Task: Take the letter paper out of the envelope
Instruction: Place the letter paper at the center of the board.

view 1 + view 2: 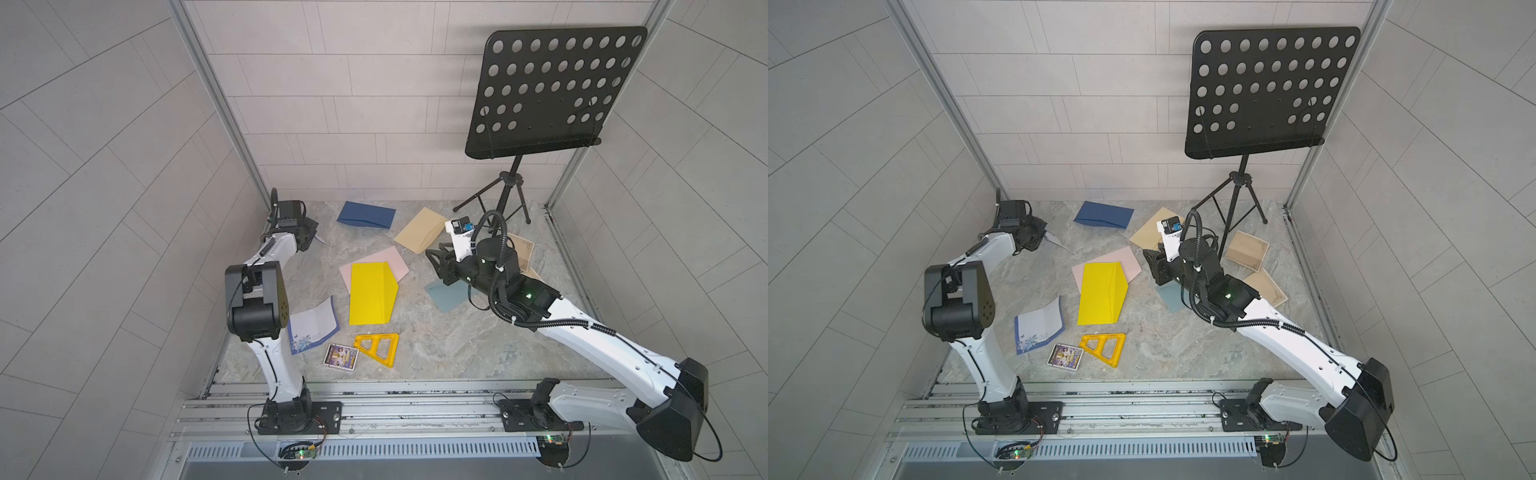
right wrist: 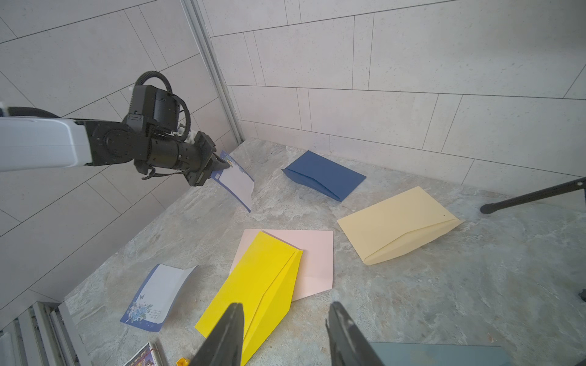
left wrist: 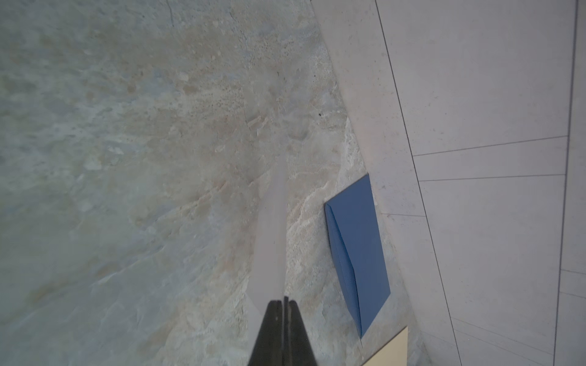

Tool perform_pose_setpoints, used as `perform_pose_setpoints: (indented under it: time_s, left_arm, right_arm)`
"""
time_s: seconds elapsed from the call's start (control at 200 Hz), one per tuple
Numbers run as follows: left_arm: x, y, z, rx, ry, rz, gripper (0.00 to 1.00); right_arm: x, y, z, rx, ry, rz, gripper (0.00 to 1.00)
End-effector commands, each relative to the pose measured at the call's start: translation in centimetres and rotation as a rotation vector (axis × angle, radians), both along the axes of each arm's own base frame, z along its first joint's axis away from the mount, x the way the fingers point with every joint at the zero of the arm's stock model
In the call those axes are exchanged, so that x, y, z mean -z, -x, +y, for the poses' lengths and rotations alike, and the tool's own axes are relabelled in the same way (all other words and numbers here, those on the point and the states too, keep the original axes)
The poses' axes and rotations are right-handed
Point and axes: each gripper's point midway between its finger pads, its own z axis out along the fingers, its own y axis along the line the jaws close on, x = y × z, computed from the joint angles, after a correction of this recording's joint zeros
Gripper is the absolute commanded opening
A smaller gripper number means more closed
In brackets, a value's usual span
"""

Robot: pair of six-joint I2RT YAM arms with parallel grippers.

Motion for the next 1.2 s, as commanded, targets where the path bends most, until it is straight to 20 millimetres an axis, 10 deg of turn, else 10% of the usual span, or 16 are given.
perform_pose_setpoints:
  time_s: [0.0,0.435,0.986,1.191]
  left_arm:
    - [-1.6,-2.5,0.5,0.019,-0.006,-0.078,0.0]
    - [6.2,-0.6,1.4,0.053,-0.041,0.082,0.0]
    - [7.9,0.1,2.2,0.063,-0.084,0.167,0.0]
    - [4.6,-0.6,2.7,0.06,-0.094,0.127,0.43]
  right_arm:
    - [0.0,-0.3,-0.5,0.029,-0.003,0.018,0.46]
    - [1.2,-1.6,-1.6,0.067,-0.006,0.063,0.46]
    - [1.2,-1.5,-2.0,0.072,-0.006,0.095,0.47]
    - [1.2,-1.5,-2.1,0.078,-0.02,0.106,0.49]
